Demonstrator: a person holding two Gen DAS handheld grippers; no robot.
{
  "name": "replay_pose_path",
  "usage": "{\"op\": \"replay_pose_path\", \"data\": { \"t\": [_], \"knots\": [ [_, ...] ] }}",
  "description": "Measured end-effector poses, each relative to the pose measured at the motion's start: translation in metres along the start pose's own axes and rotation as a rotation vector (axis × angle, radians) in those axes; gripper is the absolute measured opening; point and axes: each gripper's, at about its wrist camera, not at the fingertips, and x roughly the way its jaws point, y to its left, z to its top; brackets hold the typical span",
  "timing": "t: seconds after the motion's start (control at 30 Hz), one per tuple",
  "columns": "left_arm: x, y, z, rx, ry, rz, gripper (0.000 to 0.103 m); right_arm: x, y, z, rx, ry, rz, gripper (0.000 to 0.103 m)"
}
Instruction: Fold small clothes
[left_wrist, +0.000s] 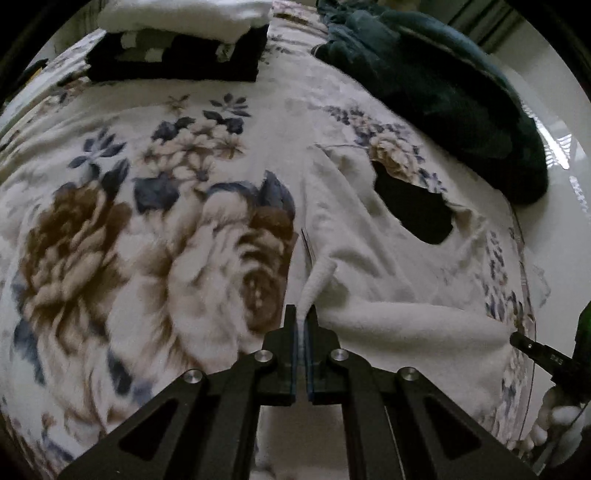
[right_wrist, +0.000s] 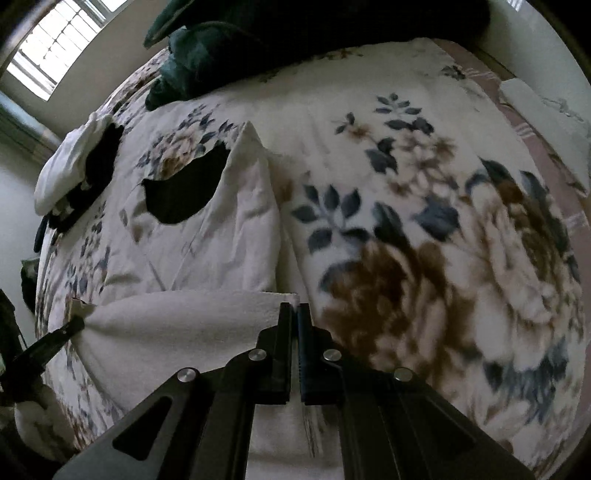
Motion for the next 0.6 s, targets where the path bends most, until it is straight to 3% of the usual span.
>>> {"op": "replay_pose_path", "data": {
  "t": [0.27, 0.37, 0.43, 0.47, 0.53, 0.6],
  "knots": [
    [0.049, 0.012, 0.018, -0.011, 0.114, 0.009, 0.002, 0.040, 0.008, 0.029, -0.003, 0.013, -0.032, 0.002],
    [0.055, 0.017, 0.019, -0.047, 0.167, -0.019, 0.007, 0.064, 0.004, 0.034, 0.032, 0.111, -0.048, 0.003],
    [0.045, 0.022, 0.018, -0.093, 0.167, -0.035, 0.014, 0.066, -0.002, 0.034, 0.077, 0.131, -0.046, 0.011],
    [0.036, 0.025, 0.017, -0.116, 0.156, -0.036, 0.019, 0.061, -0.004, 0.034, 0.097, 0.126, -0.043, 0.024],
    [0.014, 0.028, 0.011, -0.154, 0.122, -0.060, 0.032, 0.044, -0.003, 0.028, 0.109, 0.097, -0.040, 0.039],
    [-0.002, 0.028, 0.003, -0.172, 0.110, -0.067, 0.042, 0.020, 0.005, 0.015, 0.086, 0.078, -0.013, 0.041]
  ]
}}
